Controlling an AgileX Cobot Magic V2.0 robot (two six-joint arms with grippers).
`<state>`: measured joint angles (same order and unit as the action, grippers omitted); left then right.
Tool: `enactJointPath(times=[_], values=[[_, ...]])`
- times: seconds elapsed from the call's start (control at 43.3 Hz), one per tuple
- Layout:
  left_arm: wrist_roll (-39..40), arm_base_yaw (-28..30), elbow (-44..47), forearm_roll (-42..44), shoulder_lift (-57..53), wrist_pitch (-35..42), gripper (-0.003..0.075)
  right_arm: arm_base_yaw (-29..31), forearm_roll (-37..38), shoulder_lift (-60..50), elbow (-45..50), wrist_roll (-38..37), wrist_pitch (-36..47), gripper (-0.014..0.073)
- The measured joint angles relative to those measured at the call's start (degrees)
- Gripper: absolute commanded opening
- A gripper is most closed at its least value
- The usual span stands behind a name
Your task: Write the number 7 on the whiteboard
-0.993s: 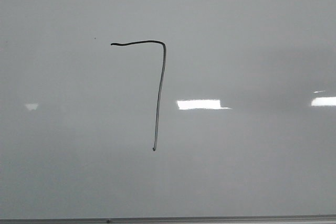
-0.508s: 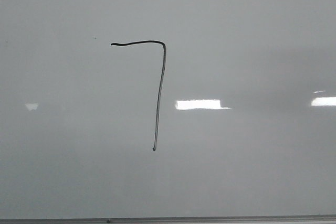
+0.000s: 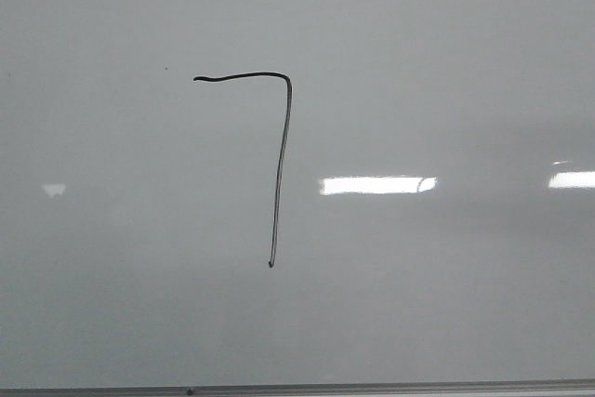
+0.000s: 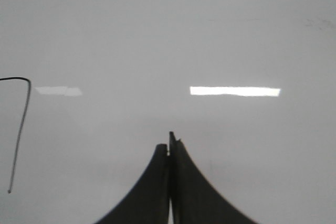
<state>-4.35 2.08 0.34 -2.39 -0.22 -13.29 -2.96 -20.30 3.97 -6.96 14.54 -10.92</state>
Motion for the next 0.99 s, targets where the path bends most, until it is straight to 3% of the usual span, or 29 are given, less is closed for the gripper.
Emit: enactJointPath(times=[0.115,0.277,0.554,0.993], values=[[0.0,0.0,0.0,0.0,0.0,0.0,-0.0020,0.0,9.5,-2.5,3.9,-10.5,1.4,-0.0070],[0.0,0.0,0.0,-0.1,0.0,0.0,-0.0020,0.7,14.8,-4.4,7.3,-17.3,1.8,-0.0070],[0.0,0.0,0.0,-0.2,0.0,0.0,-0.0020,3.9,15.7,-4.5,8.5,-18.7,0.4,-0.0070],[0.0,0.0,0.0,-0.2,0.0,0.0,-0.0020,4.2,15.7,-4.6,8.5,-18.7,-0.5,-0.0070]])
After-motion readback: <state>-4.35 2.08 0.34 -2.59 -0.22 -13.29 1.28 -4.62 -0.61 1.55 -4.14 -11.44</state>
